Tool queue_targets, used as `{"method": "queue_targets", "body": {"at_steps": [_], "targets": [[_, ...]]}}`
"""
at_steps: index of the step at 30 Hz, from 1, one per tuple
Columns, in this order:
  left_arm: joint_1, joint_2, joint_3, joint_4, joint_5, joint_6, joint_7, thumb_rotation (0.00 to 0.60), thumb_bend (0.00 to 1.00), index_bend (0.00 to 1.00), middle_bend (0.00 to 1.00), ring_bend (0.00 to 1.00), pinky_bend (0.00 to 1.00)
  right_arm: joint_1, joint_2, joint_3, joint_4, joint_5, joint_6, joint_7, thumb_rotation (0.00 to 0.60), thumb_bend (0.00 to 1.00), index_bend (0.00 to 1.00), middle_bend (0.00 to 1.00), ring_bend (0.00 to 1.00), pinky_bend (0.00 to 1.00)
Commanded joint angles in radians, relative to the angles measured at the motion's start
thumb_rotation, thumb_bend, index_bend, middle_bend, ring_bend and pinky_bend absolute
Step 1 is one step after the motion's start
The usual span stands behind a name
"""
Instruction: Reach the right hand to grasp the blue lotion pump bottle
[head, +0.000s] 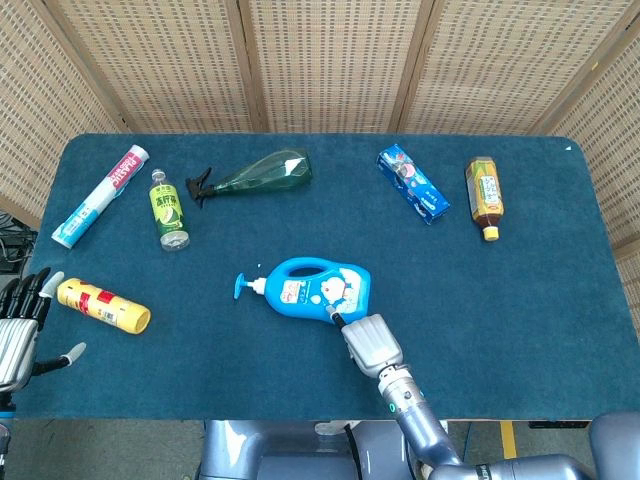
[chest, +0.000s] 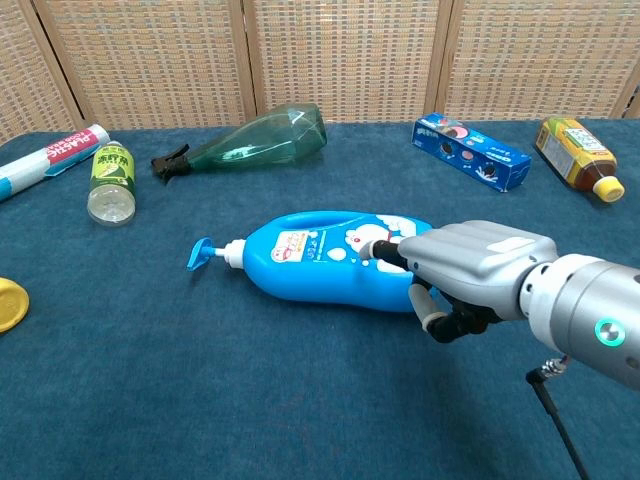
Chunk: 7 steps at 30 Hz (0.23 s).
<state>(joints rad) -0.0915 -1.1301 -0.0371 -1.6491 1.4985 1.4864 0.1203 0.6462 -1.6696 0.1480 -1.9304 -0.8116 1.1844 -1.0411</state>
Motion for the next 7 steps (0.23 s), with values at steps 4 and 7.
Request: {"method": "queue_targets", "body": {"at_steps": [4,7], "targets": [[0.000,0.003,-0.001,-0.001,-0.007,-0.003,-0.007,0.520,0.18,0.00,0.00,0.00,0.00,0.020,-0.003,-0.013,0.003,0.014,0.017,0.012,0.600,0.96,0.05,0.77,0.84,0.59],[0.001,0.004,-0.001,-0.003,-0.004,0.001,-0.009,0.520,0.18,0.00,0.00,0.00,0.00,0.029,-0.005,-0.024,0.001,0.017,0.023,0.011,0.600,0.96,0.05,0.77,0.84,0.59]]}}
